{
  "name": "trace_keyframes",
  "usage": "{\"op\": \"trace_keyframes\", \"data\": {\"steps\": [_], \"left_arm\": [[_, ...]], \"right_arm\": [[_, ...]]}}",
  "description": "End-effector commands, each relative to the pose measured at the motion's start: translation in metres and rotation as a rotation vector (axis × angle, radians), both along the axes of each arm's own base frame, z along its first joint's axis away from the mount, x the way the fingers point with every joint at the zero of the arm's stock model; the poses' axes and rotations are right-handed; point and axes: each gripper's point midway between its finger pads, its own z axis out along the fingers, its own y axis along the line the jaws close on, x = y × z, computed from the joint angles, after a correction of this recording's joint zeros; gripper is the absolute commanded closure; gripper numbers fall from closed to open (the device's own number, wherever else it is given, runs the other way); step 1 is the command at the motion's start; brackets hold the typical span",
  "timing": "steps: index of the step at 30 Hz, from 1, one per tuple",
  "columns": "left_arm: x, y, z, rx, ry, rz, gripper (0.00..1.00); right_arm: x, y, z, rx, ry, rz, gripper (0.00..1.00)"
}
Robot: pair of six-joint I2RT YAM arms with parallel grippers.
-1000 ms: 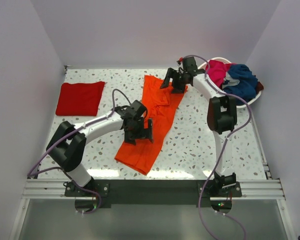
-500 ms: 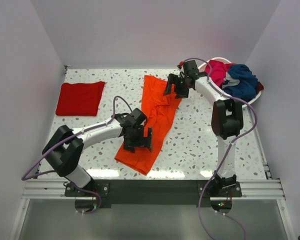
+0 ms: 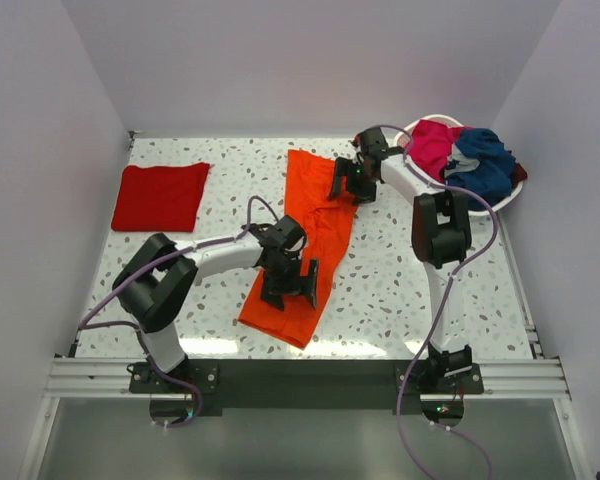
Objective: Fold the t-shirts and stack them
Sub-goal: Fold the tshirt
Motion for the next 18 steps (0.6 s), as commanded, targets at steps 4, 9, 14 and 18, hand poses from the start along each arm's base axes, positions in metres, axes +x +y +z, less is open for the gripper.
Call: {"op": "trace_keyframes", "data": {"steps": [4, 9, 14, 18], "left_arm": [[-0.003, -0.024, 0.004, -0.117, 0.04, -0.074, 0.0], [0.003, -0.044, 0.012, -0.199, 0.048, -0.09, 0.0], [0.012, -0.066, 0.02, -0.279, 0.052, -0.083, 0.0], [0.013, -0.072, 0.024, -0.302, 0.056, -0.087, 0.0]], "right_arm": [[0.018, -0.007, -0.017, -0.08, 0.003, -0.015, 0.2], [0.026, -0.004, -0.025, -0.072, -0.001, -0.03, 0.2], [0.025, -0.002, -0.028, -0.069, 0.005, -0.029, 0.2], [0.024, -0.002, -0.028, -0.066, 0.005, -0.03, 0.2]]}}
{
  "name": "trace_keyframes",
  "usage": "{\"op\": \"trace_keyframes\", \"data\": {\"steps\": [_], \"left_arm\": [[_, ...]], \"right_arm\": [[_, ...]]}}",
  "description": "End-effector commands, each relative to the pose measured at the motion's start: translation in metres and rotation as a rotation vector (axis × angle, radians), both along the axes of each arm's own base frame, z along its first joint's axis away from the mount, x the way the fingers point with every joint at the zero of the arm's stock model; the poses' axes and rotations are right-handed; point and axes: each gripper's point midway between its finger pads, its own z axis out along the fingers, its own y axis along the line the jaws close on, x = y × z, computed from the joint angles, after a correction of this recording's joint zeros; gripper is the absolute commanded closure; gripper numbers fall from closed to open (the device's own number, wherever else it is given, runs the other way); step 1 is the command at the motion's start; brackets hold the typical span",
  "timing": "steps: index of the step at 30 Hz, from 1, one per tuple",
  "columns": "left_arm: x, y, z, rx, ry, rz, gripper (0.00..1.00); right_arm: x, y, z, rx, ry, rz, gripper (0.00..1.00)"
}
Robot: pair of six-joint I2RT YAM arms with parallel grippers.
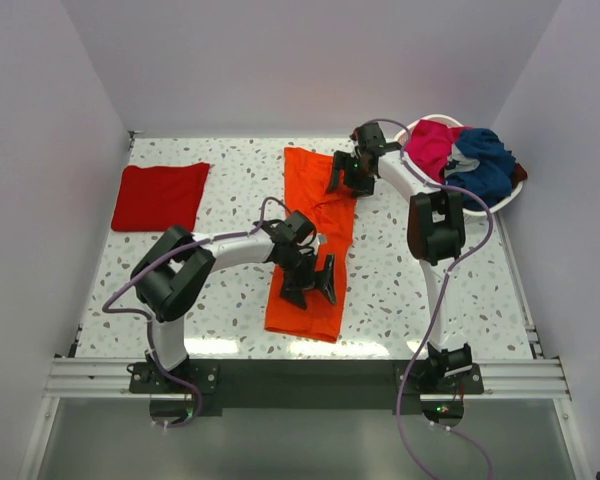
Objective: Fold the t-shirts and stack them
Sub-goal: Fold the tshirt
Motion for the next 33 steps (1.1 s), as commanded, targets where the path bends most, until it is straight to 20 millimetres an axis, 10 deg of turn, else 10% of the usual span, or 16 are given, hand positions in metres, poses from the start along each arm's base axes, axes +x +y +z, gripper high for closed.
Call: {"op": "trace_keyframes", "data": {"steps": [1, 13, 21, 33], "left_arm": [[0.011, -0.023, 0.018, -0.099, -0.044, -0.014, 0.0], [0.035, -0.044, 0.091, -0.242, -0.211, 0.034, 0.0], [0.044, -0.002, 0.093, -0.109, -0.346, 0.13, 0.0], [0.021, 0.094, 0.032, 0.186, -0.331, 0.202, 0.0]], "right_arm": [[-0.006, -0.004, -0.026, -0.042, 0.048, -0.014, 0.2], [-0.01, 0.004, 0.044, 0.011, -0.067, 0.058, 0.17], [-0.034, -0.008, 0.107, -0.003, -0.14, 0.056, 0.13], [-0.163, -0.025, 0.058, 0.004, 0.112, 0.082, 0.14]]}}
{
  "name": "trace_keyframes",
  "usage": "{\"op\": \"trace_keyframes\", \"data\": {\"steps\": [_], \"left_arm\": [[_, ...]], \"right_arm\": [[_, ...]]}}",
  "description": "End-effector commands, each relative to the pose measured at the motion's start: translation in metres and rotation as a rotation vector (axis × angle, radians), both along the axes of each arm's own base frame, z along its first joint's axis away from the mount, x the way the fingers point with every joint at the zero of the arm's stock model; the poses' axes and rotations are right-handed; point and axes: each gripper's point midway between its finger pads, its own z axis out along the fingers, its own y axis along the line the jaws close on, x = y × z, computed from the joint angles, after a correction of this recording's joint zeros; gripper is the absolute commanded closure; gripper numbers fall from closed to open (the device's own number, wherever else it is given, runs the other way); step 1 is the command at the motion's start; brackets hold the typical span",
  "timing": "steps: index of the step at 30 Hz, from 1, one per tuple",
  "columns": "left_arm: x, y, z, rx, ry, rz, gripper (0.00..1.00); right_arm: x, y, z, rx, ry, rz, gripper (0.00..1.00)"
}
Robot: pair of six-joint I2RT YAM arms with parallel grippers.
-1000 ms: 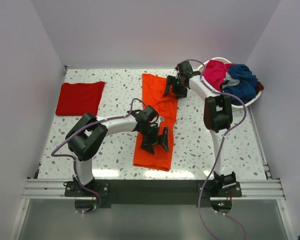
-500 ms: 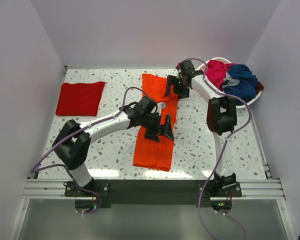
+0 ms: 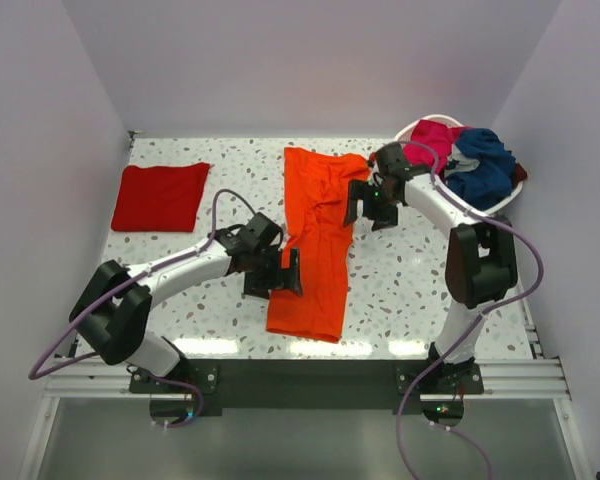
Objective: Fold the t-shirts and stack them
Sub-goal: Fold the tshirt
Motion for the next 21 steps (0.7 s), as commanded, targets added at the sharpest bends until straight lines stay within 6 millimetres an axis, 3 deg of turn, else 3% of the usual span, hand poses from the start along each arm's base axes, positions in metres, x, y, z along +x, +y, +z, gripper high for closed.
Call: {"op": "trace_keyframes", "data": {"steps": [1, 7, 11, 16, 21], "left_arm": [[0.001, 0.021, 0.0, 0.052, -0.045, -0.004, 0.0], [0.004, 0.028, 0.002, 0.042, -0.057, -0.019, 0.0], [0.006, 0.035, -0.002, 0.025, -0.062, -0.04, 0.01], [-0.001, 0.039, -0.01, 0.001, -0.053, -0.071, 0.03], [-0.005, 0.037, 0.001, -0.055, -0.084, -0.039, 0.04]], "right_arm": [[-0.039, 0.011, -0.004, 0.027, 0.061, 0.038, 0.14], [-0.09, 0.034, -0.021, 0.018, 0.159, 0.084, 0.15], [-0.109, 0.032, -0.028, -0.032, 0.187, 0.065, 0.15], [-0.132, 0.037, -0.025, -0.008, 0.187, -0.003, 0.16], [-0.167, 0.049, -0.023, 0.012, 0.193, -0.039, 0.16]]}}
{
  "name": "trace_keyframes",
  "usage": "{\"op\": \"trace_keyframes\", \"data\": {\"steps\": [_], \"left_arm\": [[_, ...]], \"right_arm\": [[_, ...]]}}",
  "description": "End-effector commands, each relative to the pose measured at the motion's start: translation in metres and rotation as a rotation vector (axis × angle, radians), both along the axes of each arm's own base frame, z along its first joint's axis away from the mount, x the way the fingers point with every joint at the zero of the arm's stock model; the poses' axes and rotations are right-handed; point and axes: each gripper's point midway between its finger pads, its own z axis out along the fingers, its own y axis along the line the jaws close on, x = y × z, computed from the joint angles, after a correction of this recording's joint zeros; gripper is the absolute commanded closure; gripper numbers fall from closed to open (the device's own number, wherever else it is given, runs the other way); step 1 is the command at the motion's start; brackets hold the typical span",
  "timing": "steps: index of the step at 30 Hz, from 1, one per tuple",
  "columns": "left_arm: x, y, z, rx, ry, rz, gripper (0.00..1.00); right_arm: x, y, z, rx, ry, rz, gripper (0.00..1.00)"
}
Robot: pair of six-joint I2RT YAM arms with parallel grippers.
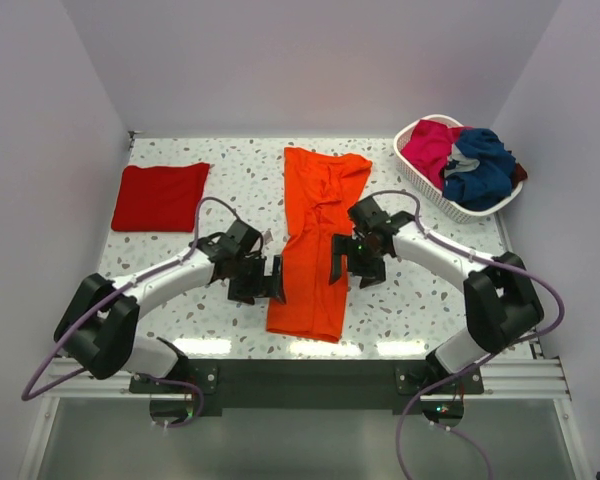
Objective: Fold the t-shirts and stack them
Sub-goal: Fold the tshirt
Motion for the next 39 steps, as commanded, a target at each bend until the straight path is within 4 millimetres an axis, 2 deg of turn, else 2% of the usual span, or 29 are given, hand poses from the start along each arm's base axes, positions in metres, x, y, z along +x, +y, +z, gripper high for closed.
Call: {"op": "trace_keyframes", "data": {"steps": [1, 4, 6, 8, 11, 21, 27, 31, 39], "left_arm": [[0.004, -0.007, 0.023, -0.092, -0.087, 0.001, 0.04], [-0.003, -0.002, 0.031, -0.102, -0.097, 0.021, 0.05], [-0.007, 0.0, 0.036, -0.124, -0.111, 0.033, 0.07], [-0.014, 0.003, 0.033, -0.131, -0.102, 0.051, 0.08], [-0.02, 0.006, 0.03, -0.143, -0.095, 0.067, 0.11], [-0.027, 0.01, 0.031, -0.16, -0.099, 0.108, 0.13], [-0.024, 0.019, 0.033, -0.121, -0.141, 0.108, 0.13], [-0.026, 0.024, 0.029, -0.104, -0.144, 0.115, 0.13], [-0.029, 0.026, 0.038, -0.125, -0.163, 0.142, 0.13]], "right_arm": [[-0.02, 0.022, 0.021, 0.064, -0.039, -0.076, 0.16], [-0.046, 0.033, 0.017, 0.066, -0.032, -0.082, 0.16], [-0.059, 0.032, 0.015, 0.062, -0.028, -0.108, 0.17], [-0.074, 0.031, 0.01, 0.046, -0.028, -0.107, 0.17], [-0.085, 0.029, 0.004, 0.033, -0.028, -0.134, 0.19], [-0.089, 0.026, -0.025, -0.035, -0.02, -0.16, 0.37], [-0.098, 0.032, -0.034, -0.048, -0.009, -0.127, 0.41], [-0.107, 0.028, -0.046, -0.089, -0.008, -0.111, 0.42], [-0.119, 0.018, -0.069, -0.119, 0.018, -0.163, 0.51]]}}
